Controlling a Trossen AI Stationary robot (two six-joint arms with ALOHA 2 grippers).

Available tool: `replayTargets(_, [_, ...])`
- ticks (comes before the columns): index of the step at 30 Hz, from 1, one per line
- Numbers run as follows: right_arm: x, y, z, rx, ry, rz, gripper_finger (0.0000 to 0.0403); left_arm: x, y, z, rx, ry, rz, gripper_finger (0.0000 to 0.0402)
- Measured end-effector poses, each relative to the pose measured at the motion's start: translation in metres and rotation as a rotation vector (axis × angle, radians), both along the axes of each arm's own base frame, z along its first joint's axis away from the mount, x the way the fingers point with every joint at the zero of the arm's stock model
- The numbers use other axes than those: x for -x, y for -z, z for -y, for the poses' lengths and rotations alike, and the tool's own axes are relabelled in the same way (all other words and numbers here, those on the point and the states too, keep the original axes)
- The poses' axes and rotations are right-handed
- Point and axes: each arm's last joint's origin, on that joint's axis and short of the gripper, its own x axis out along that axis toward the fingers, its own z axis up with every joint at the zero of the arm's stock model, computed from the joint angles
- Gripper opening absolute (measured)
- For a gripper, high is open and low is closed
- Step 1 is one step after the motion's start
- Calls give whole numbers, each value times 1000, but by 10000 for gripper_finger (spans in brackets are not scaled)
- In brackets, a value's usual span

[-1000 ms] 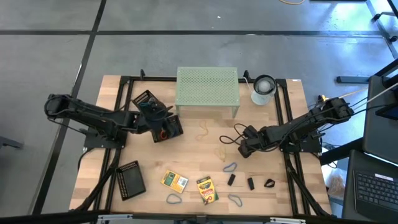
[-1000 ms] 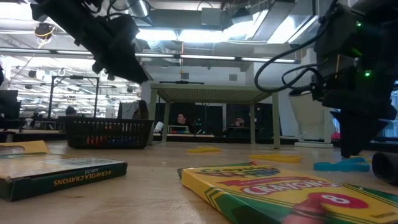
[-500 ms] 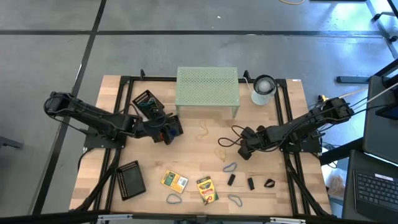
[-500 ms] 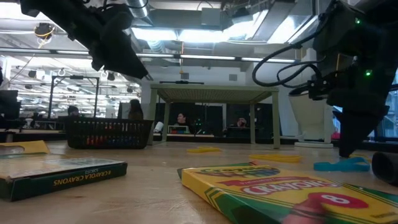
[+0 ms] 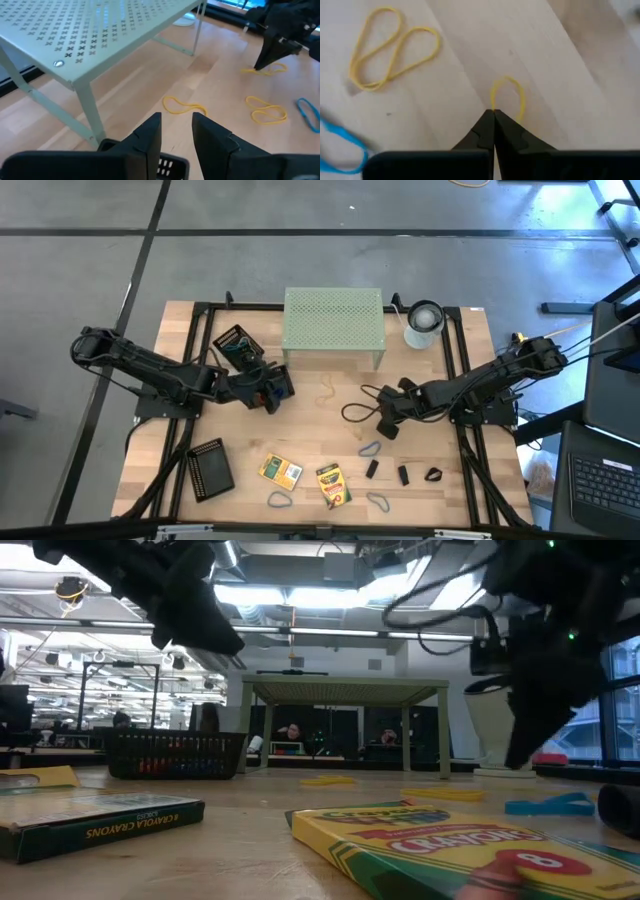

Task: Pick & Place Office Desk Supplies
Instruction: Put the yellow rubber band into the top black bin

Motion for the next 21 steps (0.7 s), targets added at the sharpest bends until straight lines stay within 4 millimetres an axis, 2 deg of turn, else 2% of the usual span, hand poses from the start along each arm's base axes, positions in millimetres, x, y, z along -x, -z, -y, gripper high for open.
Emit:
replayTargets(8, [-31, -40, -9, 39, -147, 173, 1, -2, -2, 2, 32, 42, 20, 102])
replayTargets(16, [-52, -77, -15, 116, -294, 293, 0, -3, 0, 2, 14, 52, 4, 103])
replayTargets(21, [-61, -101, -17, 166, -345, 359, 0, -7, -1, 10, -50, 200, -10, 118])
